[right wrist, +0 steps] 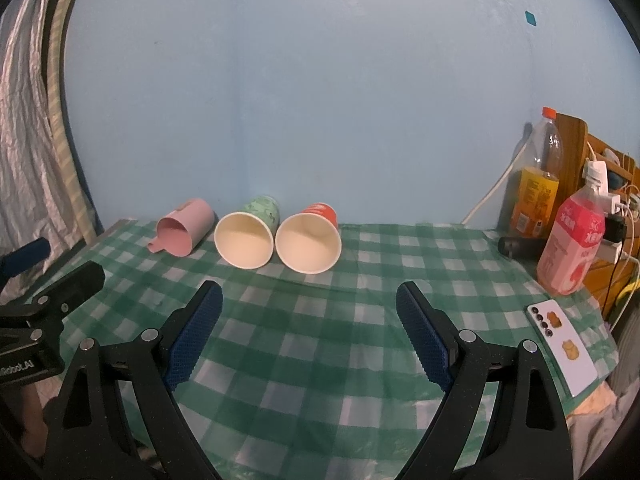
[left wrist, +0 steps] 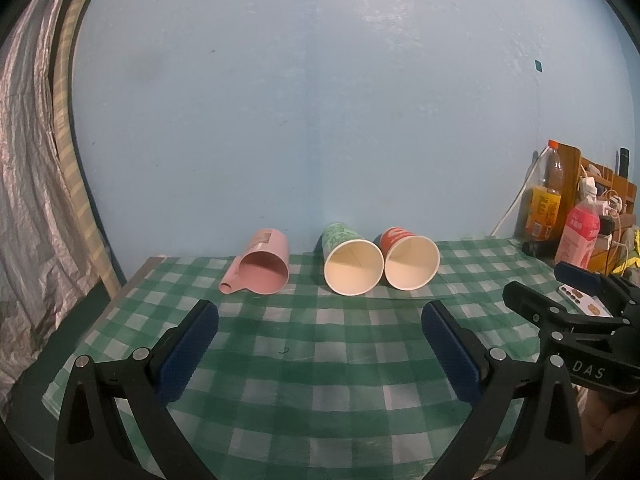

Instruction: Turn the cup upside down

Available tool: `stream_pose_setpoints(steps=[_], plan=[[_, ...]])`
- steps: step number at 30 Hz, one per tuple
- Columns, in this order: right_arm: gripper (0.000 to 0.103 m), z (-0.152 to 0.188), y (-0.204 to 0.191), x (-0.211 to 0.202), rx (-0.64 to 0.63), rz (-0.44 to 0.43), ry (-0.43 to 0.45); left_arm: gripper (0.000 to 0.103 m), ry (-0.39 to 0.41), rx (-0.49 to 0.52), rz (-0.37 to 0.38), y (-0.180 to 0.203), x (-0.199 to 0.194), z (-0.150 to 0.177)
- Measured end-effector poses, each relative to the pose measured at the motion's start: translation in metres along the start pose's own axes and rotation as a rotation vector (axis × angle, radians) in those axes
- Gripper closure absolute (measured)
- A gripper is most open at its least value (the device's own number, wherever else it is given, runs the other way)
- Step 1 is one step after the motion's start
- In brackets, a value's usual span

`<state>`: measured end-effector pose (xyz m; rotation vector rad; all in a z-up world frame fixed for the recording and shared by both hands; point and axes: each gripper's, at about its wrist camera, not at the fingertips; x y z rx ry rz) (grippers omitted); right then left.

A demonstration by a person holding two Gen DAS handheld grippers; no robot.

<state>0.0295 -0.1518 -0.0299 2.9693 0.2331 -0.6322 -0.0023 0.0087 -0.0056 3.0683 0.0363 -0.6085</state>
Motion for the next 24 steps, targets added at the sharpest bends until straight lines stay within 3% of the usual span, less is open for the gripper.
stream_pose_setpoints(steps=[24], plan=[[0.015,-0.0016,-0.0008,0.0001,0.002,-0.004,-0.004,0.0,-0.007,-0.003,0.006,0.0,-0.0001,-0.0038]])
Point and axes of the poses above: each gripper's, at about its wrist camera, not at the fingertips, and x roughly the way its jaws point, y to its right, z to its underside, and after that the axes turned 1 degree about -x, right-handed
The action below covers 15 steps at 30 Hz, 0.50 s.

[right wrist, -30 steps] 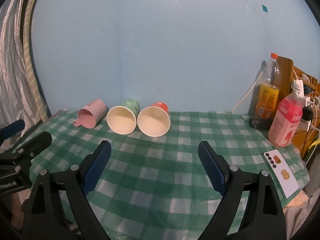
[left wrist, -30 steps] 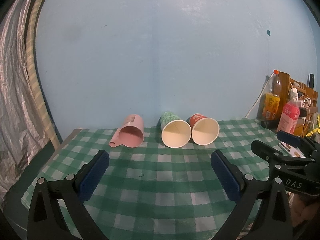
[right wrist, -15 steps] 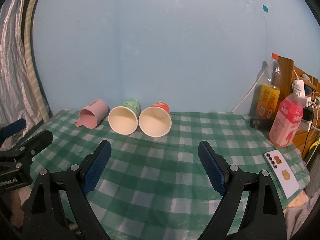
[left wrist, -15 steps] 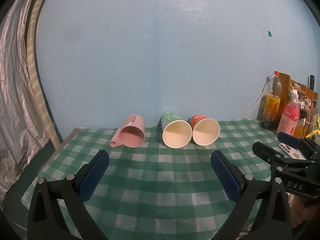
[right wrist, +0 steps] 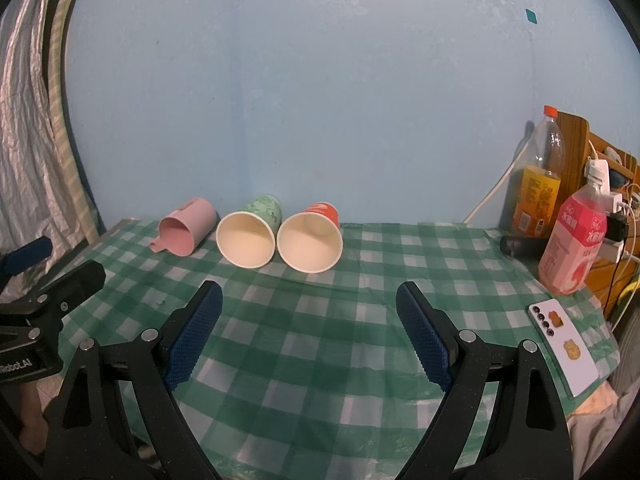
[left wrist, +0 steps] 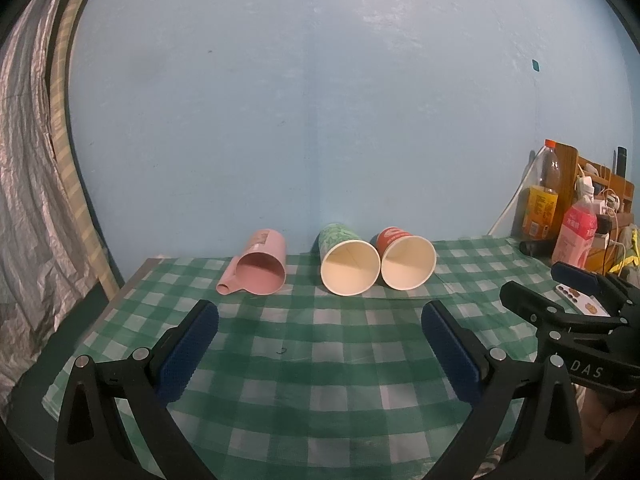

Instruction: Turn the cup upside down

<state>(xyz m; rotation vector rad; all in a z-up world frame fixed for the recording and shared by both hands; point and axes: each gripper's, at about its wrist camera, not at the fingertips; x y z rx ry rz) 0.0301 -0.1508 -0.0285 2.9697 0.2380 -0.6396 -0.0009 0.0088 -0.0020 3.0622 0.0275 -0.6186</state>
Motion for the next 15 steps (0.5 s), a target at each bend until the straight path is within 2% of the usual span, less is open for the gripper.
stream_pose_setpoints(steps=[15], plan=[[0.015,-0.0013,0.0025,-0.0007,0.004,-0.002,0.0,0.0,-0.005,0.004,0.007,0.0053,-0.0022,-0.0004]])
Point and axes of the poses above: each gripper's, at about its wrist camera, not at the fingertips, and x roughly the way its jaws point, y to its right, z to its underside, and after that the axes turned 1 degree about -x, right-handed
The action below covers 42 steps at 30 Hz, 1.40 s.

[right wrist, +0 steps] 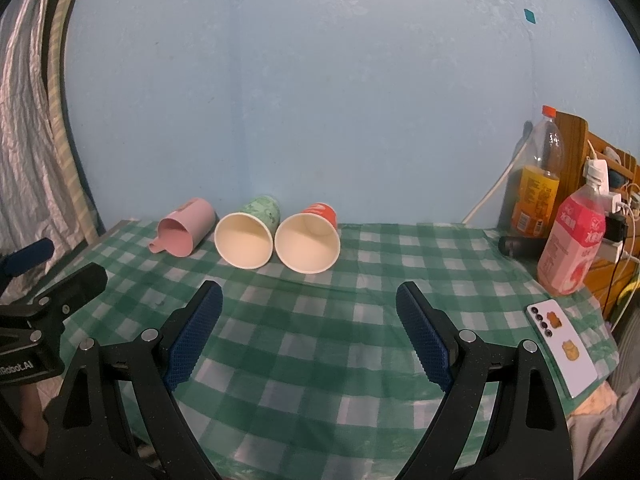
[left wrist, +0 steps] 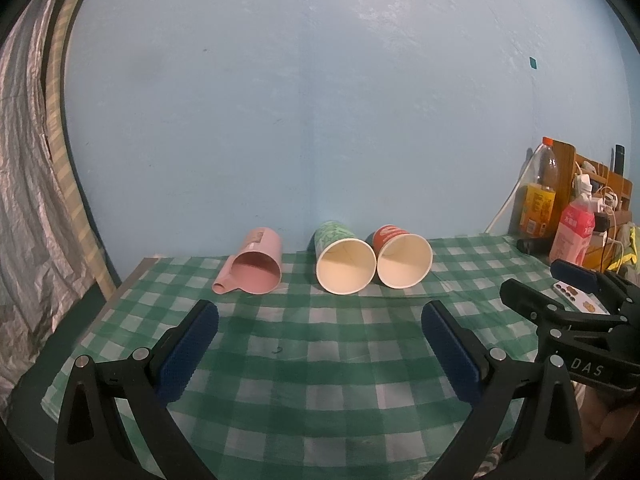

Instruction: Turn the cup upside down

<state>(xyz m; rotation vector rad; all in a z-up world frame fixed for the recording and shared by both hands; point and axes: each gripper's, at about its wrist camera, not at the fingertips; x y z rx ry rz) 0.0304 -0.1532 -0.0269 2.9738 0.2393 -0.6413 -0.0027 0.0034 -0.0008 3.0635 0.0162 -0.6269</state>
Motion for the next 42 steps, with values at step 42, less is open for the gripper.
stream_pose_setpoints(steps=[42], plan=[[0.015,-0.109,0.147,0.132,0.294,-0.111,-0.253,0.001,-0.522,0.188,0.032,0.118,0.226,-0.12]])
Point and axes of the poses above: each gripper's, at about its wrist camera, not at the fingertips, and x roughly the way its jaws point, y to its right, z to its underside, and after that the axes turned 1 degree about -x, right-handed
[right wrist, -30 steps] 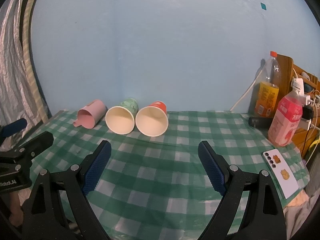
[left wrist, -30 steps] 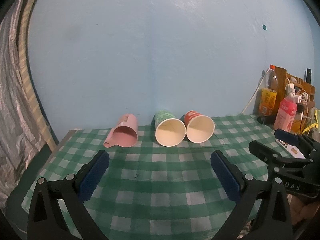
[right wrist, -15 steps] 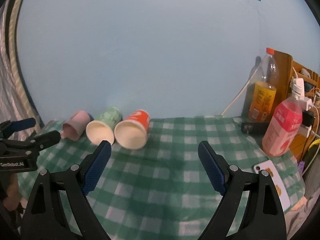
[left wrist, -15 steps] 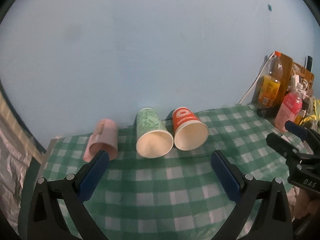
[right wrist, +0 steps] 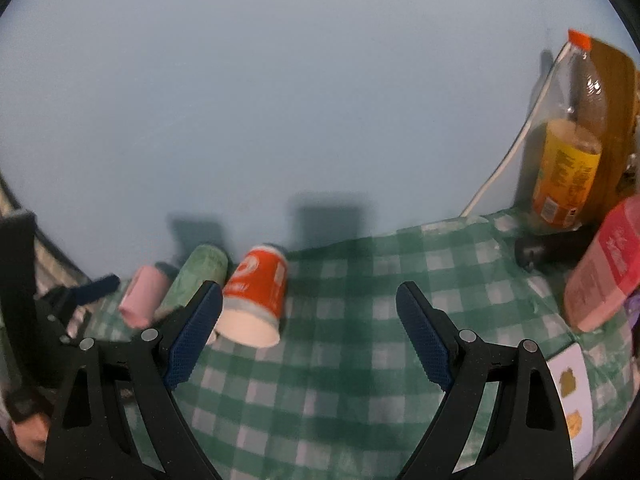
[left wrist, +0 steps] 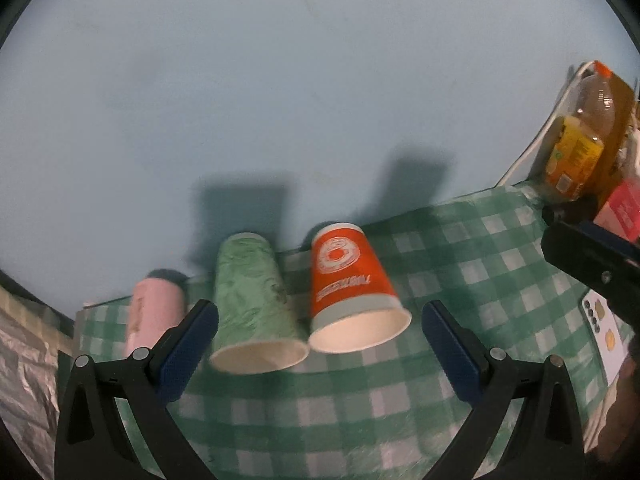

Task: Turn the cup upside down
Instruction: 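Move the right gripper toward the orange-red paper cup and close around it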

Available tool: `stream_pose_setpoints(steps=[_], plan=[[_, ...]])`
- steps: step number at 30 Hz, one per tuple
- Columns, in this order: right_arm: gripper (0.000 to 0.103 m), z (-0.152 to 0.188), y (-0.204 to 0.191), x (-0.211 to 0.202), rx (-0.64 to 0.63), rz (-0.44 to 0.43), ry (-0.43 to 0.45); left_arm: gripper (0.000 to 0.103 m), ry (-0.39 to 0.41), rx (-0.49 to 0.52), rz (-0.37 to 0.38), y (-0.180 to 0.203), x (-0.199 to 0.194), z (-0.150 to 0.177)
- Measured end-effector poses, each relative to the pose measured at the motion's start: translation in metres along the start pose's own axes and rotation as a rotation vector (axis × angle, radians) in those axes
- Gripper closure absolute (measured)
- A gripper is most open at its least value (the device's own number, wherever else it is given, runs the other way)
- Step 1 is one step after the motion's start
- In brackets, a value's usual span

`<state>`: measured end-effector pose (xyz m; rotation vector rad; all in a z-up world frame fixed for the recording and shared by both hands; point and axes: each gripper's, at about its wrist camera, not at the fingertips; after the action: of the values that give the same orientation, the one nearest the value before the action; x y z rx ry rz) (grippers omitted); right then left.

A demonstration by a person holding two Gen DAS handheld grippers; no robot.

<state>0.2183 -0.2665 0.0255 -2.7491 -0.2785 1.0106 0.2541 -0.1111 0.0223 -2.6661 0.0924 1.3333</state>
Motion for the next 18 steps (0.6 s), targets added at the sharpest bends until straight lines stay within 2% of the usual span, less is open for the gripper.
stream_pose_setpoints(steps=[5,8,11,15,18], plan=[[0.015,-0.015,0.022,0.033,0.098,-0.069,-0.098,0.001,-0.097,-0.005,-0.001,0.009,0.035,-0.024],[0.015,-0.017,0.036,0.053,0.159,-0.093,-0.151,0.001,-0.173,-0.016,0.049,0.01,0.053,-0.035],[0.015,-0.016,0.047,0.066,0.185,-0.073,-0.171,0.001,-0.244,-0.03,0.085,0.01,0.069,-0.042],[0.015,-0.011,0.056,0.071,0.189,-0.035,-0.173,0.001,-0.313,-0.044,0.08,0.016,0.095,-0.046],[0.015,-0.008,0.062,0.078,0.18,-0.009,-0.183,0.007,-0.375,-0.067,0.092,0.016,0.113,-0.047]])
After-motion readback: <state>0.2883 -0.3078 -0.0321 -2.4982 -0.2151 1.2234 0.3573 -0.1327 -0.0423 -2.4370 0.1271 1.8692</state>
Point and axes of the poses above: each gripper's, at about its wrist camera, not at the fingertips, and x roughly the way its jaws point, y to its right, z to its underside, and after that the axes turned 1 degree about -x, right-handed
